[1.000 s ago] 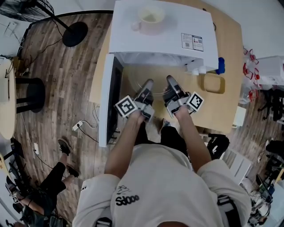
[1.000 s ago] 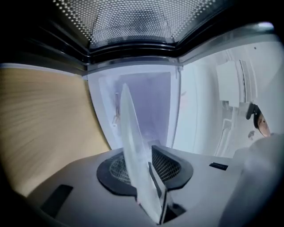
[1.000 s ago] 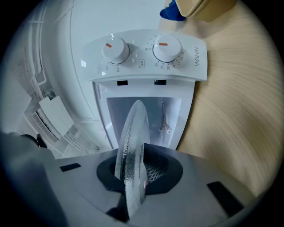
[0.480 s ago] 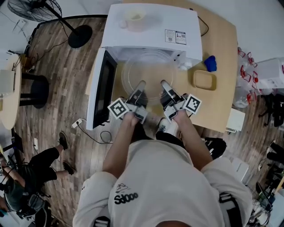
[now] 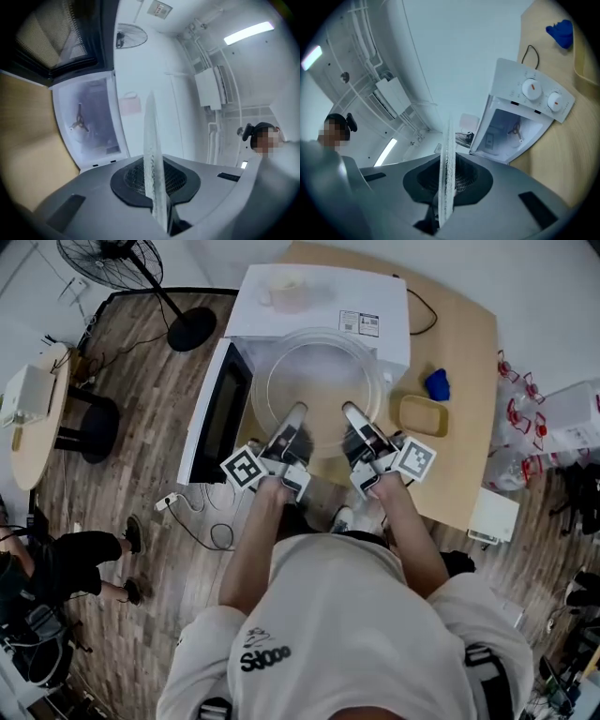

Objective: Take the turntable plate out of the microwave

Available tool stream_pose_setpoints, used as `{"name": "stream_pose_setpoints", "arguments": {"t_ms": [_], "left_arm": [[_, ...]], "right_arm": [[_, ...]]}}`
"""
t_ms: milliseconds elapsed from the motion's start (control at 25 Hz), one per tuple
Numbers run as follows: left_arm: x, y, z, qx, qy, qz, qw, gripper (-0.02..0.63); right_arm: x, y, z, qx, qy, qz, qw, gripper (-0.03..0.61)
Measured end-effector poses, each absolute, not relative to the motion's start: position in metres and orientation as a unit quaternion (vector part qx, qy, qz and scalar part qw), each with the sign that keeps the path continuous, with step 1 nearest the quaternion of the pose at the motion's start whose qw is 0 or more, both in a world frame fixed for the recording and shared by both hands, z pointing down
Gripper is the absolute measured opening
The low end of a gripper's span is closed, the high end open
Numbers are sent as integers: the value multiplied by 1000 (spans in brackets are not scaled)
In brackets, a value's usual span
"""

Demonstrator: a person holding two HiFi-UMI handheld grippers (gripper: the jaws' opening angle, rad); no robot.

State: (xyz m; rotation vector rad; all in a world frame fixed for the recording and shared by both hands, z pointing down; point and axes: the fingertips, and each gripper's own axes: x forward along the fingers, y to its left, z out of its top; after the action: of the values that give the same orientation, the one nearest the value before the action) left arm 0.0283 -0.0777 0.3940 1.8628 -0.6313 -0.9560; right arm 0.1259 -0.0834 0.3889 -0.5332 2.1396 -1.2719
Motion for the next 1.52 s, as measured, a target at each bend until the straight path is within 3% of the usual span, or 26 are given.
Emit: {"name": "stream_pose_setpoints", "arguments": {"t_ms": [600,1520], "left_arm": [[61,-35,274,807,-250,-387,370,38],[62,-31,269,808,-273,-380,358,38]], "right_arm": [[158,-44,277,-142,839,-409,329,15],[159,-43,275,-132,843,-412,318,17]]}}
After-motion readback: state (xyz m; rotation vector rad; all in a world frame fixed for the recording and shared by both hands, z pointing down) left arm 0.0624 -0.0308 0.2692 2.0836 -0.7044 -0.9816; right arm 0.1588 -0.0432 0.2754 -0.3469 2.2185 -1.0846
